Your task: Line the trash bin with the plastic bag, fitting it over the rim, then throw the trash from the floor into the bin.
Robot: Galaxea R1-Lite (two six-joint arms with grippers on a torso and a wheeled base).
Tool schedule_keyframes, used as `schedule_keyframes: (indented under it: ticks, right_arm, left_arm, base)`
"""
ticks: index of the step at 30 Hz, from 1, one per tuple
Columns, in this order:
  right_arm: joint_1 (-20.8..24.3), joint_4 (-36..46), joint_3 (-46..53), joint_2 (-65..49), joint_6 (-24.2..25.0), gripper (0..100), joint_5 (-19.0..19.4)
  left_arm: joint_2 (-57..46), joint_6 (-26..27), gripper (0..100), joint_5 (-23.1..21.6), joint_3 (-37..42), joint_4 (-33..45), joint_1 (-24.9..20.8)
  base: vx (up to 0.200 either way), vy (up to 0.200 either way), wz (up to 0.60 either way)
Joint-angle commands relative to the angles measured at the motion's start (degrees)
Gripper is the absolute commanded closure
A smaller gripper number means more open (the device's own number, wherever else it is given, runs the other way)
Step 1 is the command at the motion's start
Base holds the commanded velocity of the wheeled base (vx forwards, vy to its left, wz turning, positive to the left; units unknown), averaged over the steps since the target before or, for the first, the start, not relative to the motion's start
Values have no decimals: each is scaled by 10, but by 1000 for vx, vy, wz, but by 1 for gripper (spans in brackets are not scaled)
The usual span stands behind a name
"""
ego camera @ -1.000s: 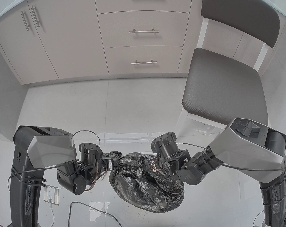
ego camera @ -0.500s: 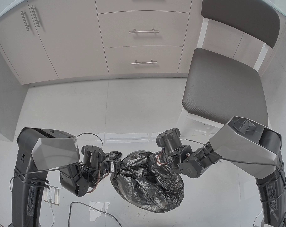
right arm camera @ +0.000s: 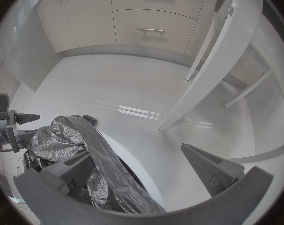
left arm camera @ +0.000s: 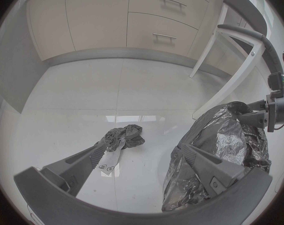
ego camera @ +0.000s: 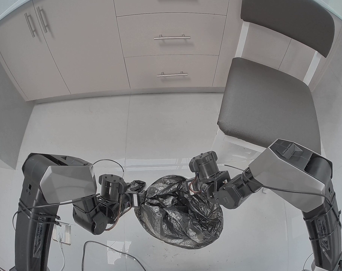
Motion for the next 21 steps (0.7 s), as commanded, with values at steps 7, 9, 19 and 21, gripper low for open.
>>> schedule_keyframes:
  ticks: [7,9,19,21]
  right_arm:
    - [1,-1,37,-43,2,0,6]
    - [3,-5,45,-51,2,0,6]
    - [1,0,24,-44,1,0,6]
    - [-1,1,16,-36,0,0,6]
  left_arm:
    - [3,-1,0,0,-4,0,0]
    - [3,-1,0,0,-4,0,0]
    - [2,-1,0,0,-2,-1,0]
    - [2,-1,0,0,-2,-1,0]
  base:
    - [0,0,0]
    - [0,0,0]
    - [0,0,0]
    - [0,0,0]
